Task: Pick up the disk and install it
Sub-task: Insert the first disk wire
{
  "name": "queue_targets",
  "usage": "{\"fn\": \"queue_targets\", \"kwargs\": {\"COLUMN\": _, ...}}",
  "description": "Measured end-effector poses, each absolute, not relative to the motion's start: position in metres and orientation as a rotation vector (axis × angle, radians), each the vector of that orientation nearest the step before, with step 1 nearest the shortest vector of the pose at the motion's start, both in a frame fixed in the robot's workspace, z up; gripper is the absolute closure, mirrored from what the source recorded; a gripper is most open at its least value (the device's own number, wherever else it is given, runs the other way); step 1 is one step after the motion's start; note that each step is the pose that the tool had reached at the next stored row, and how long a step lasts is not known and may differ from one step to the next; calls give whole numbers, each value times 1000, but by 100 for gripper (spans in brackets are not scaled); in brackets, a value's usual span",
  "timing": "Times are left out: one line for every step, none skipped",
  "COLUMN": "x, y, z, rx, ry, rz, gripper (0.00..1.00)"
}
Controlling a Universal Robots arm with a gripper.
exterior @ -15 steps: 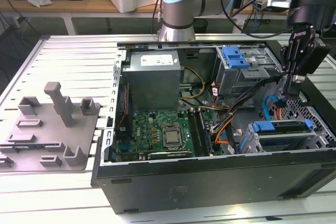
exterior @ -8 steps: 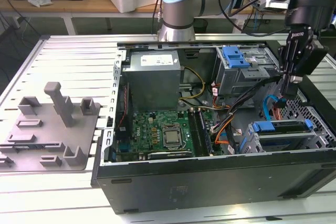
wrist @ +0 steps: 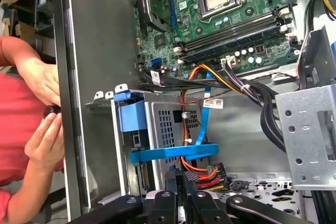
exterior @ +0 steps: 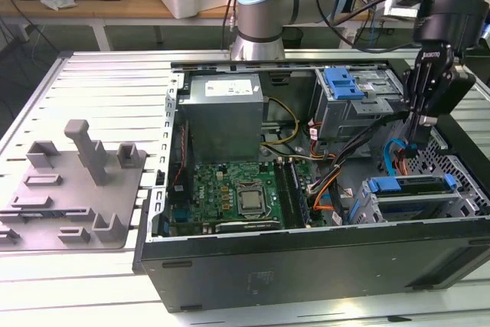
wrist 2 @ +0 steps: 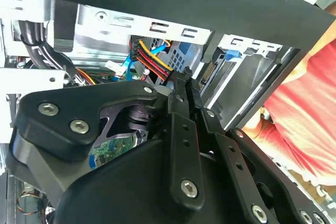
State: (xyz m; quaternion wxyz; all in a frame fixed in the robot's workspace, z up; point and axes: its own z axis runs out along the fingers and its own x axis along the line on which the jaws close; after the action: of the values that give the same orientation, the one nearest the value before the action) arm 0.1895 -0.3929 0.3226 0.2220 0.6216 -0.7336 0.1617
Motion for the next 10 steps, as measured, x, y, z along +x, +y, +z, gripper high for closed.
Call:
{"fn": "queue_targets", "kwargs": {"x": 189, "y": -395, "z": 323, "rx": 1724, "ry": -2033, "rz": 440, "gripper": 84}}
{"fn": "queue_targets", "kwargs": {"x": 189, "y": -397, "z": 323, "rx": 1730, "ry": -2039, "rz": 432, "gripper": 84}}
{"fn": "queue_targets", "kwargs": {"x": 189, "y": -398, "z": 323, "rx": 1736, "ry": -2045, "rz": 426, "gripper": 84}}
{"fn": "queue_targets", "kwargs": {"x": 188, "y": -400, "z": 323, "rx": 1742, "ry": -2052, "rz": 418, "gripper": 84}}
{"fn": "queue_targets", "kwargs": {"x": 187, "y": -402, "z": 323, "rx": 1748, "ry": -2058, "rz": 411, "gripper": 84}}
{"fn": "queue_targets", "kwargs": {"x": 187, "y": -404, "z": 324, "rx": 1752, "ry": -2063, "rz": 405, "gripper": 84}}
{"fn": "queue_targets", "kwargs": {"x": 187, "y": -405, "z": 324, "rx": 1755, "ry": -2066, "rz": 402, "gripper": 84}}
{"fn": "queue_targets", "kwargs": {"x": 186, "y": -406, "z": 325, "rx": 1758, "ry": -2069, "rz": 399, "gripper": 84}}
{"fn": "queue_targets", "kwargs": {"x": 186, "y": -407, "z": 325, "rx": 1760, "ry": -2071, "rz": 397, "gripper": 84}}
{"fn": "queue_targets", "kwargs": {"x": 186, "y": -409, "z": 327, "rx": 1763, "ry": -2074, "rz": 394, "gripper": 84}}
